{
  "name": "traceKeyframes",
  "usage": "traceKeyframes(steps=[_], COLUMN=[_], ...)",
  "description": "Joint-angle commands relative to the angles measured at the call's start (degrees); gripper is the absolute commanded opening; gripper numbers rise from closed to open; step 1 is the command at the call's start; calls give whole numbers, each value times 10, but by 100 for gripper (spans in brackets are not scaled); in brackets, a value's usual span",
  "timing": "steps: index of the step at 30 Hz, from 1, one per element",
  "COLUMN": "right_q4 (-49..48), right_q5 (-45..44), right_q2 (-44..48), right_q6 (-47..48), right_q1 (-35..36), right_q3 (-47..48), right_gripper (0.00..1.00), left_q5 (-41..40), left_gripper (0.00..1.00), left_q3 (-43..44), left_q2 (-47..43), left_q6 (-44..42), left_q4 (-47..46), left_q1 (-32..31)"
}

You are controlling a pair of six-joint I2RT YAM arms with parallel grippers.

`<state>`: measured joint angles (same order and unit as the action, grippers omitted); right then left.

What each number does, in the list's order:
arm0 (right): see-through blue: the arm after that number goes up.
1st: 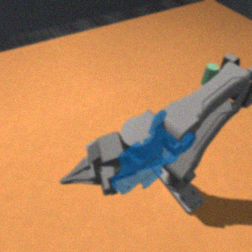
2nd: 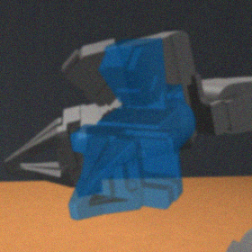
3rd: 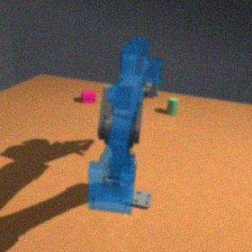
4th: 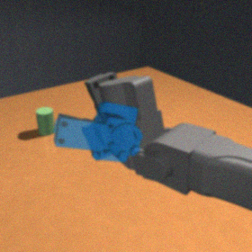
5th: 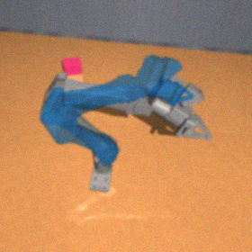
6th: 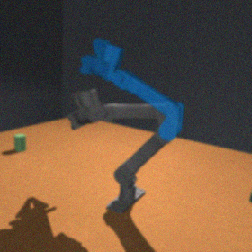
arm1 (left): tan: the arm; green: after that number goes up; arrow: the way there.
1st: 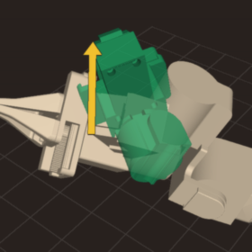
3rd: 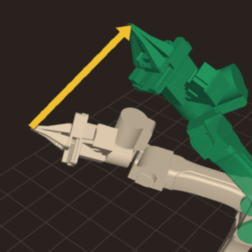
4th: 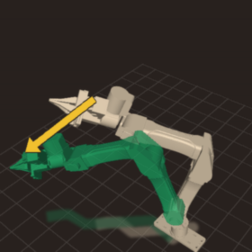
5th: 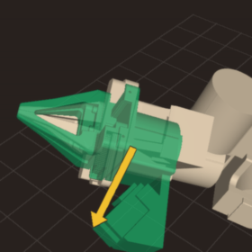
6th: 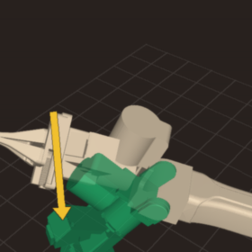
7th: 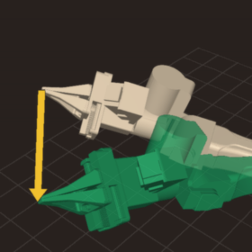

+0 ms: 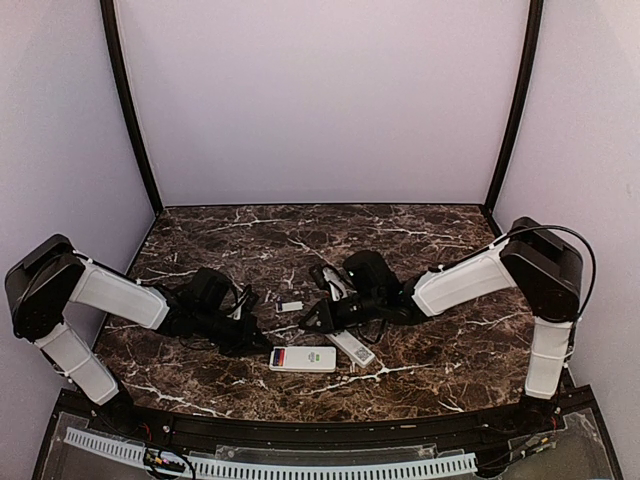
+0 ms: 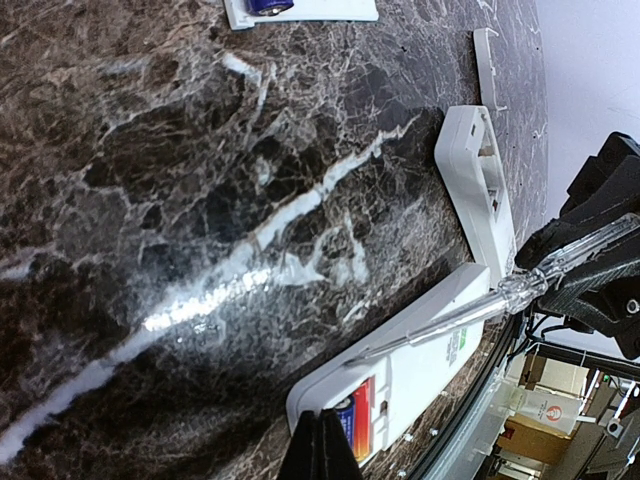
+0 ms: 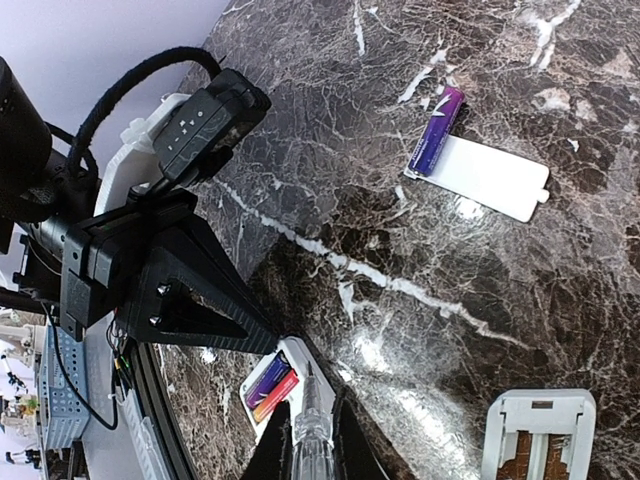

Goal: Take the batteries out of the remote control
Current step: Remove the battery from the remote control without the battery cover.

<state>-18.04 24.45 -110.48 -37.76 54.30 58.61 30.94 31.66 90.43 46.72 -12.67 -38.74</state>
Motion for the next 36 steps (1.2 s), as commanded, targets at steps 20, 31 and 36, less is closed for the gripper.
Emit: traceKeyframes(steps=[20, 31, 36], right_q4=[-52, -48, -39], right_q5=[25, 37, 34], right_q2=[-16, -21, -22], right_q6=[-22, -24, -20], right_q1=[-3, -1, 0], right_q3=[6, 4, 3], right_gripper=[0, 0, 0], left_q5=[7, 6, 4], left_gripper=[0, 0, 0], left_q3=[-14, -13, -13], left_q2=[16, 18, 16], left_q6=[-8, -10, -9], left_q4=[27, 30, 30], left_q1=[-7, -7, -7])
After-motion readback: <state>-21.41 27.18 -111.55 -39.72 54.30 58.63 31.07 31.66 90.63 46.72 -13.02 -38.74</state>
